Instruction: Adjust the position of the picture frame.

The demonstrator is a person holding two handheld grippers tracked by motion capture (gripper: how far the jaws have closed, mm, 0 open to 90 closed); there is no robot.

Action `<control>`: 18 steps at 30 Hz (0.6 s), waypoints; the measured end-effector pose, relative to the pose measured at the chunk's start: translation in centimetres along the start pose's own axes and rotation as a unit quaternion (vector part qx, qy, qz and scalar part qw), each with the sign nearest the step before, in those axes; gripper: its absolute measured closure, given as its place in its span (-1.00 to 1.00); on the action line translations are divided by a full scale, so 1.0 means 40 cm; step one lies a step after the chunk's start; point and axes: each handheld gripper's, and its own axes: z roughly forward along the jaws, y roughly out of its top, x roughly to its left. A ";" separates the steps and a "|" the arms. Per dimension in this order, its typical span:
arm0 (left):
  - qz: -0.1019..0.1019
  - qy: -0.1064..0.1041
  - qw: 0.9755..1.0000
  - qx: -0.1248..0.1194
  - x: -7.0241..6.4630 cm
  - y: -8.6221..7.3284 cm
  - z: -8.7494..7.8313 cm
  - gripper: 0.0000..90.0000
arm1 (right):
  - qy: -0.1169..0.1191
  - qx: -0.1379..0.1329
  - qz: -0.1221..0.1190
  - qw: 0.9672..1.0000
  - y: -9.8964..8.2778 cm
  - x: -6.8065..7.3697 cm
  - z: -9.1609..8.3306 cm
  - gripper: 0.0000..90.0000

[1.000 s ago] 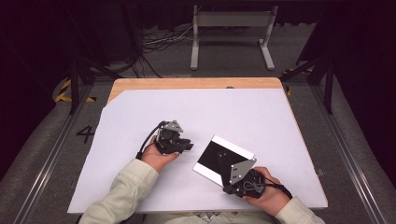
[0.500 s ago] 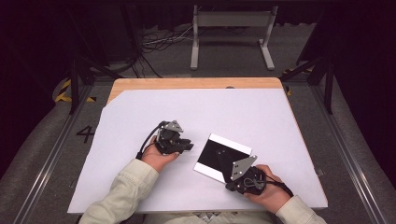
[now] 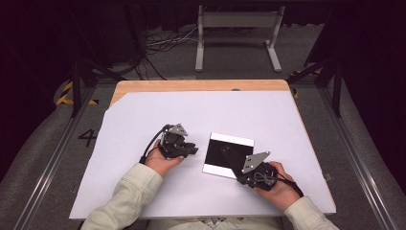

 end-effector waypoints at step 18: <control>-0.007 -0.002 1.000 0.000 -0.001 -0.002 0.001 0.63 | -0.058 -0.011 0.027 0.998 -0.010 -0.065 0.001 1.00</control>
